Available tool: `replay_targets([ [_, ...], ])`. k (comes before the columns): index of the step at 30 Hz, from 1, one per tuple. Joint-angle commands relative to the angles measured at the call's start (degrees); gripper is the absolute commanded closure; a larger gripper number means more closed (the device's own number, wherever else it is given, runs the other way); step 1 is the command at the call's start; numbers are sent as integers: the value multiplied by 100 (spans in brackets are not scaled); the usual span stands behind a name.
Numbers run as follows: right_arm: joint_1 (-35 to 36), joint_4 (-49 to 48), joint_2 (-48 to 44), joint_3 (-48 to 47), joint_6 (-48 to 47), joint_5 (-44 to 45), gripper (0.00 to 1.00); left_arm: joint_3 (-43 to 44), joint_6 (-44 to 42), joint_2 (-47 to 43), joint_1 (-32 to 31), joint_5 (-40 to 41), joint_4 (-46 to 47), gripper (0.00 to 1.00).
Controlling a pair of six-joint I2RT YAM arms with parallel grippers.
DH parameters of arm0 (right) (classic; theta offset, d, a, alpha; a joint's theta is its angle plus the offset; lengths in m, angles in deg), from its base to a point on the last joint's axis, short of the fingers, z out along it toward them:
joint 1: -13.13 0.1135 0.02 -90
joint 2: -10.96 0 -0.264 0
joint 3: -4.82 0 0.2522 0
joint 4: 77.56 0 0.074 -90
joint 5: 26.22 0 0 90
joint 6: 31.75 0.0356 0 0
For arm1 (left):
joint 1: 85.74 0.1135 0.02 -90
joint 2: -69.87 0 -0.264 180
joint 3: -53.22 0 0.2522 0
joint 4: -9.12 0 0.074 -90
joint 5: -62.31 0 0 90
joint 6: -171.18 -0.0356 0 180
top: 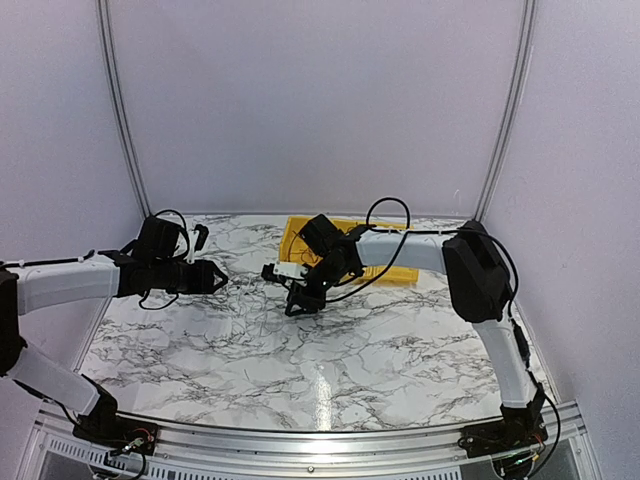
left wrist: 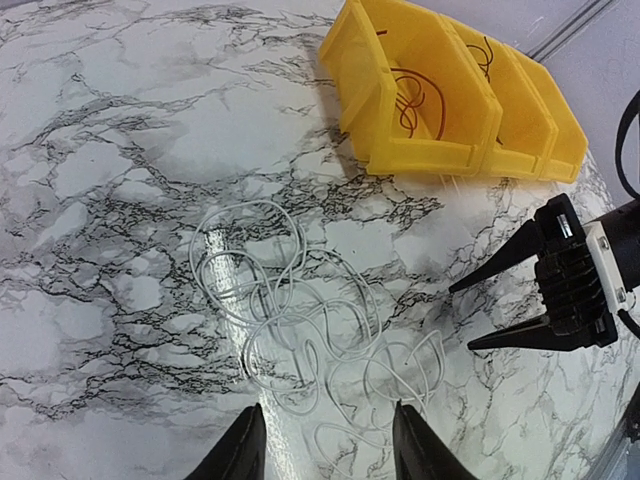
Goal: Untangle the cables
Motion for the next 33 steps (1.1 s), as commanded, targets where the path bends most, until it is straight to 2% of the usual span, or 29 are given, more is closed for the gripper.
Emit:
replay_targets([
  [1, 80, 59, 236, -404, 95, -176, 55, -94, 61, -2, -14, -185, 206, 54],
  [5, 147, -130, 524, -632, 320, -139, 56, -132, 79, -75, -22, -186, 303, 53],
  [9, 188, -330, 681, -790, 572, -127, 63, -329, 184, -192, -49, -183, 640, 51],
  [10, 199, -331, 682, -812, 567, -168, 69, -375, 224, -172, -49, -210, 712, 51],
  [13, 199, -218, 610, -855, 501, -277, 99, -547, 424, -22, -49, -283, 993, 51],
  [18, 118, -220, 120, -759, 603, -462, 100, -596, 787, 579, -61, -372, 1660, 52],
  [24, 108, -424, -407, -842, 835, -536, 100, -90, 996, 1574, -73, -950, 2551, 52],
  [33, 217, -582, -690, -1615, 931, -405, 100, 487, 1080, 2900, -120, -1341, 2779, 55],
])
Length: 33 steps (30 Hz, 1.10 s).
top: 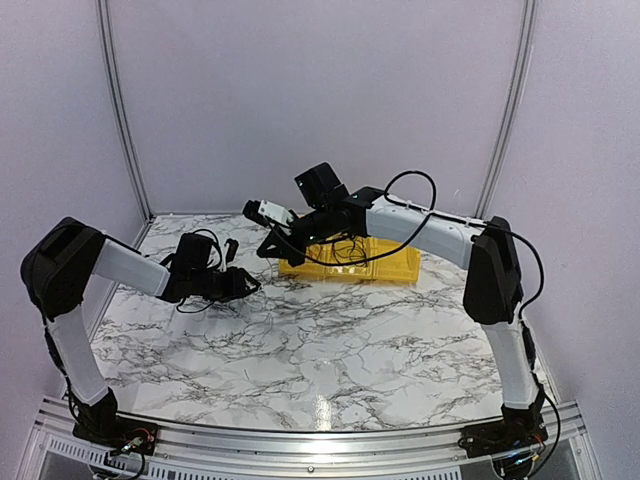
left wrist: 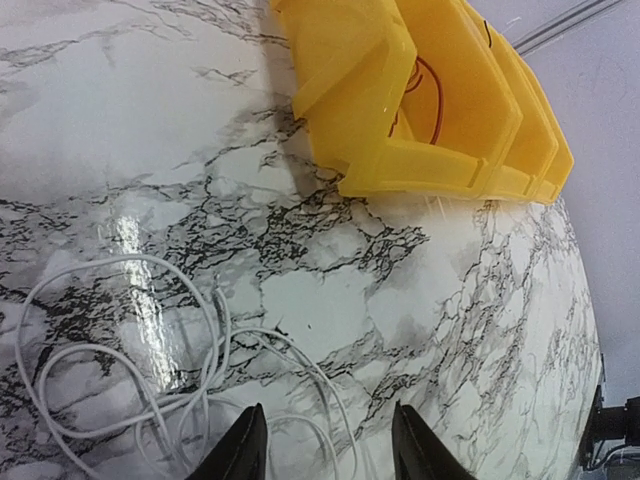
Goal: Untangle the cables
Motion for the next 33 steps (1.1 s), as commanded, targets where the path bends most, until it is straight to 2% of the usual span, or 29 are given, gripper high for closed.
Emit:
replay_targets([
  [1, 74, -226, -300, -533, 127, 12, 100, 156, 91, 513, -26, -232, 254, 55],
  [15, -133, -1209, -969, -1853, 417, 626, 100, -19, 110, 999, -23, -215, 247, 64],
  [26, -346, -1628, -1447, -1966, 313, 1135, 100, -236, 191, 876, -23, -166, 248, 65],
  [33, -555, -1533, -1618, -1571, 83, 1549, 100, -315, 233, 519, -23, -191, 241, 65],
])
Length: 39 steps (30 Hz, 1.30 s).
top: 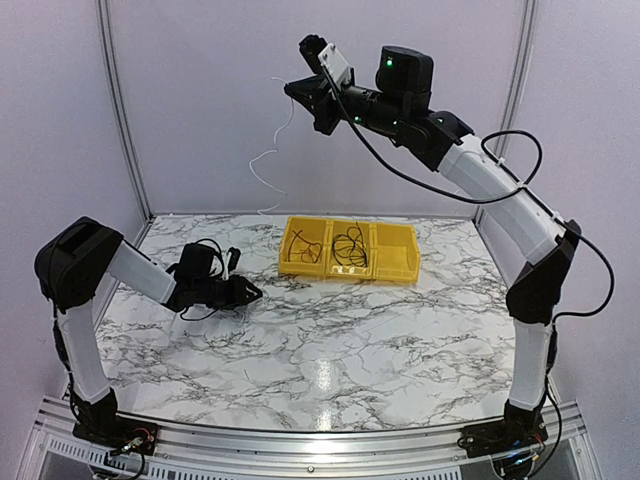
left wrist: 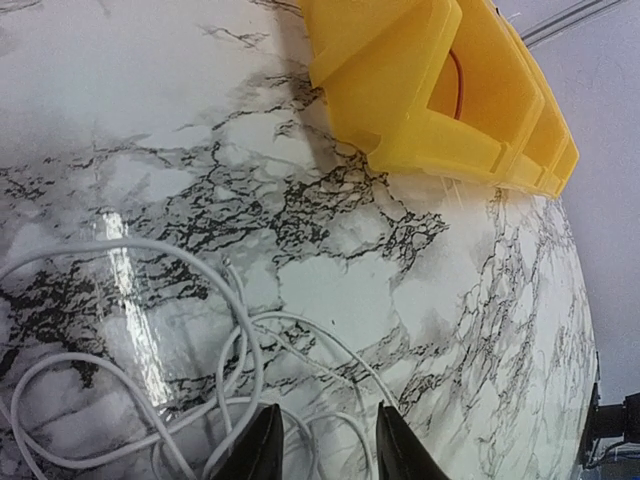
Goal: Untangle the cables
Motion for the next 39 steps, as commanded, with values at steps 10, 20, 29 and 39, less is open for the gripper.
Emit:
replay_targets([
  [10, -977, 76, -655, 1463, -23, 1198, 100, -310, -91, -1466, -54, 544, -1006, 57],
  [20, -2285, 40, -854, 2459, 160, 1776, 100, -84, -12, -2031, -92, 1652, -2086, 50],
  [29, -2842, -1, -1159, 2708, 352, 1673, 100, -34, -189, -2255, -98, 1898, -2489, 49],
  [39, -2846, 11, -1354, 2450, 385, 1660, 100, 31, -217, -2206, -98, 1805, -2476, 48],
])
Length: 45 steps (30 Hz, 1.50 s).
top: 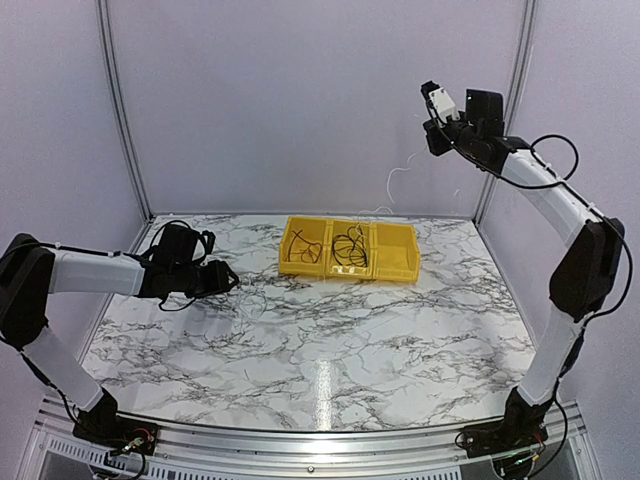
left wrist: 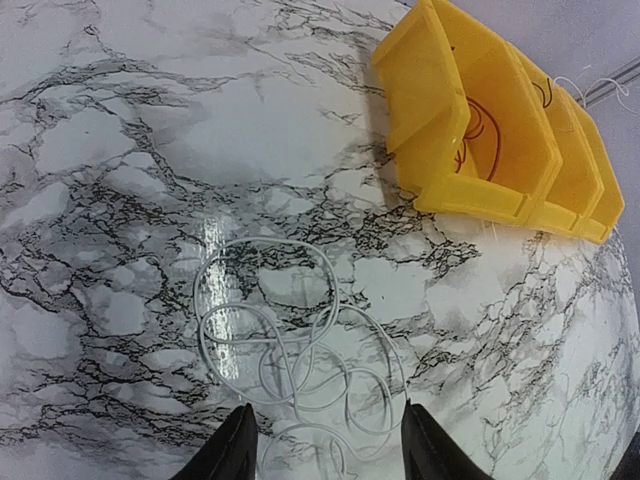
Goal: Untangle the cables
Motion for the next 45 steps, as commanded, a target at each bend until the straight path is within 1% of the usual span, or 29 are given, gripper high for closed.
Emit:
replay_targets([
  [1, 28, -92, -232, -292, 73, 4, 100, 206, -148, -70, -22, 14, -154, 48],
  [6, 24, -111, -326, -246, -80, 59, 100, 347, -197, 75, -22, -57, -196, 48],
  [12, 31, -136, -372, 61, -256, 118, 100, 516, -247, 230, -22, -152, -209, 48],
  [17, 21, -184, -315, 378, -386, 151, 100, 612, -258, 337, -22, -207, -238, 48],
  [21, 15, -135, -160, 550, -302, 41, 100, 627, -237, 404, -22, -227, -250, 48],
  [29, 22, -41, 336, 847, 90, -205, 100, 654, -56, 539, -22, -461, -322, 48],
  [33, -20, -75, 701, 1044, 411, -367, 100, 640, 40, 486, -14, -414, -324, 48],
  [37, -46, -94, 1246, 1072, 654, -302, 100, 749, 76, 456, -4, -566, -354, 48],
  [40, -50, -69, 1611, 968, 675, -241, 100, 724, 54, 328, -4, -494, -378, 48],
  [45, -48, -41, 1866, 1070, 605, -381, 100, 452, 43, 58, -4, -201, -405, 48],
])
